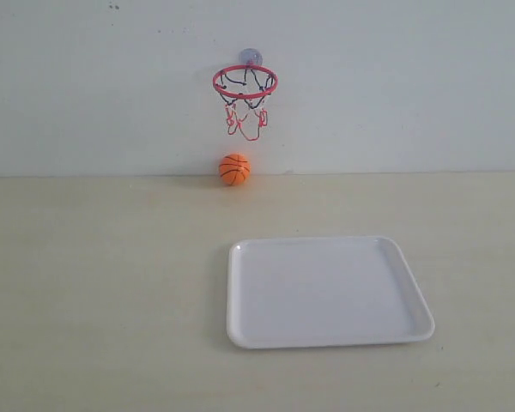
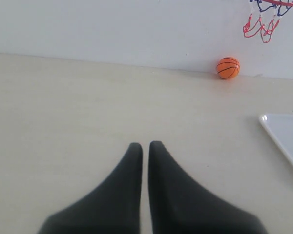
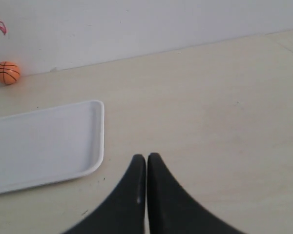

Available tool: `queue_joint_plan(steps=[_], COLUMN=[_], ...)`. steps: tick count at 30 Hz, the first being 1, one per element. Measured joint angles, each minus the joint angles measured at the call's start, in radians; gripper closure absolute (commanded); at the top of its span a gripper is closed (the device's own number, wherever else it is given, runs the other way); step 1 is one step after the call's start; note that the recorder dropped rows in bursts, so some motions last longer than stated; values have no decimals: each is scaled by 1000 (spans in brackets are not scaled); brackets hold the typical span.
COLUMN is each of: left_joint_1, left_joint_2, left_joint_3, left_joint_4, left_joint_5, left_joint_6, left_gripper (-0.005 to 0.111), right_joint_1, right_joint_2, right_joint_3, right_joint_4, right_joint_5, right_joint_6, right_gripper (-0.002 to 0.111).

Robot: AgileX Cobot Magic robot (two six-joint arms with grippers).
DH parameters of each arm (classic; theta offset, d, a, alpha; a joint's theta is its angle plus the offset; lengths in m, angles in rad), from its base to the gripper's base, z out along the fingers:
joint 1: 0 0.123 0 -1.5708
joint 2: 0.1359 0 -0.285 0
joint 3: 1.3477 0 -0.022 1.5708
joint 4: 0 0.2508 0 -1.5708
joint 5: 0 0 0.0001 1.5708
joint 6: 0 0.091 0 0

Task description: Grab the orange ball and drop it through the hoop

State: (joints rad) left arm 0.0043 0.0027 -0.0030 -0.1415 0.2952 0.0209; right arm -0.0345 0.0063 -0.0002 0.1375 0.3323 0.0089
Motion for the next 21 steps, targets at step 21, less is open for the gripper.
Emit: queue_joint_plan(steps=[21], left_joint_1=[0], left_joint_2=[0], left_joint_3=[0], left_joint_4=[0], left_joint_5=[0], left_joint_6=[0], left_gripper=[103], right_joint_1=[113], right_joint_2=[-2], right_joint_3=[0], right_joint_4=[4], right_joint_5=[3], right_joint_6=[-52], right_gripper=[109])
